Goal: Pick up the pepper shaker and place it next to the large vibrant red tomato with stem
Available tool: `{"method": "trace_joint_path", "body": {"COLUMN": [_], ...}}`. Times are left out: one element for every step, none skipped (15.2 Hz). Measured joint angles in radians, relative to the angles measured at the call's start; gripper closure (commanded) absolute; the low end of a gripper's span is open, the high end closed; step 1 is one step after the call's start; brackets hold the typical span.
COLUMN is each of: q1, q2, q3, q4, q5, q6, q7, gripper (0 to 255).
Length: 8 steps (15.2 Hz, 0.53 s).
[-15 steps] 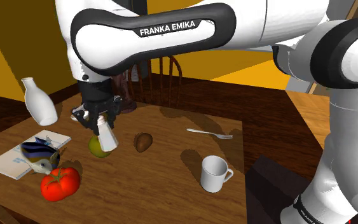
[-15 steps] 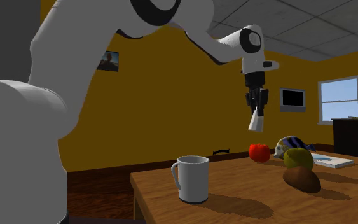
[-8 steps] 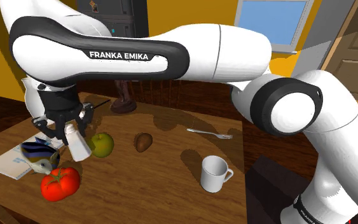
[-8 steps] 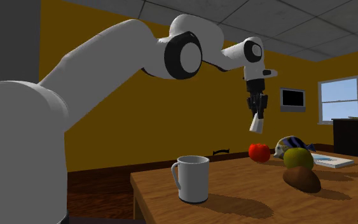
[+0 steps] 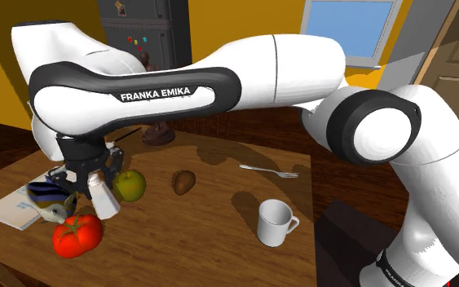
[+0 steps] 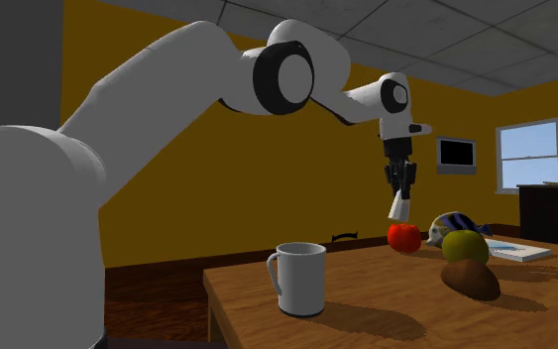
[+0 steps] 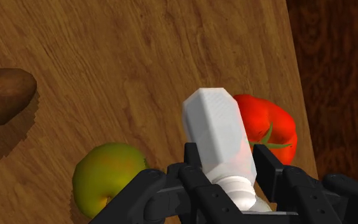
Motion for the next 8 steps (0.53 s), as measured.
{"method": "trace_joint_path", "body": {"q1": [-0.002,-0.001,-0.004,-0.006,-0.009,-0.014,-0.017,-0.017], "q2": [0.000,0.006,0.003,0.002,0.003,-0.001,-0.003,-0.003], "q3": [0.000,-0.001,-0.001,-0.001,-0.001,-0.001,-0.001,-0.001], "q4": [-0.012,-0.017,-0.035,-0.051,-0.065,-0.086,-0.105,-0.119], "q5": [0.000,-0.002,-0.002,-0.002,-0.003,-0.002,-0.003,-0.004], "q6": [0.012,0.023,0.037,0.052,0.066,0.082,0.099,0.113], "q7": [0.001,0.002,0.004,0.006,0.006,0.007,0.009,0.012], "gripper": [255,255,255,255,255,255,255,255]}}
